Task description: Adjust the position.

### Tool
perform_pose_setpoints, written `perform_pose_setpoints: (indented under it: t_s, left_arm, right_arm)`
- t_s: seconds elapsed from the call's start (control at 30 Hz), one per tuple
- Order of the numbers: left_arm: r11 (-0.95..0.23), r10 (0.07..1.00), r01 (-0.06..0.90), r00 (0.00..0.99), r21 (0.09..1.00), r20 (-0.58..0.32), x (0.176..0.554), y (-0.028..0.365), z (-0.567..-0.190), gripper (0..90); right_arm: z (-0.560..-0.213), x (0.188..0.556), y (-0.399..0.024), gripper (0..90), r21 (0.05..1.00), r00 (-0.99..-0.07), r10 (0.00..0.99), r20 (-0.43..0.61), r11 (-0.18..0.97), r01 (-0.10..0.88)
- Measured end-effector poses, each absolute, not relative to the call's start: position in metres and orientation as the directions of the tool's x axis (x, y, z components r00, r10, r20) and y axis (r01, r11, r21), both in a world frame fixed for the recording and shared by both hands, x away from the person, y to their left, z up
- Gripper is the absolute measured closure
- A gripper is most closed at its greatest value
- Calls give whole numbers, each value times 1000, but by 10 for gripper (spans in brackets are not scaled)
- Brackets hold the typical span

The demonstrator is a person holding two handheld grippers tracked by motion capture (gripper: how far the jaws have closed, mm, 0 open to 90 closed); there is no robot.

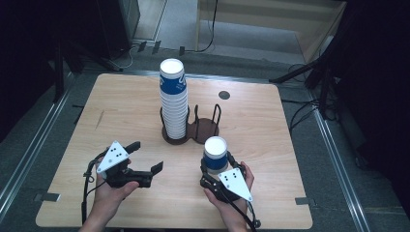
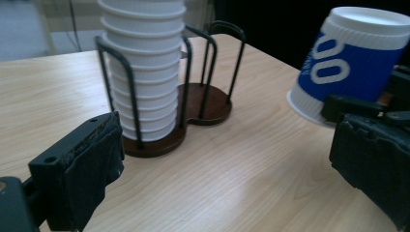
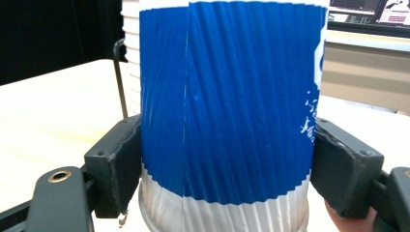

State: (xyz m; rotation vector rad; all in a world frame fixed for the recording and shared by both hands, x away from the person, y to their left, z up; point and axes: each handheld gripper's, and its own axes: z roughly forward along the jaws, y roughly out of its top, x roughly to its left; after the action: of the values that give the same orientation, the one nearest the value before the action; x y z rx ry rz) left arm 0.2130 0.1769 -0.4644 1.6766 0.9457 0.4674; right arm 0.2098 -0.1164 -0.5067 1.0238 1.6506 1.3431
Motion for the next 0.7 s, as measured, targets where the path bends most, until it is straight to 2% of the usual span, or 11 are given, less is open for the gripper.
perform_pose_setpoints:
  t_s: [0.27,0.37,0.7]
  left_arm:
    - [-101,744,352,647,930,-164,210,164,-463,0]
    - [-107,759,360,632,927,-158,209,161,-463,47]
    - [-114,718,366,672,924,-178,205,151,-463,55]
  right_arm:
    - [-511,206,-105,202,984,-425,903,-60,126,127]
    - [-512,205,-100,202,984,-439,896,-61,128,125]
    - [-516,197,-82,202,981,-489,869,-75,152,120]
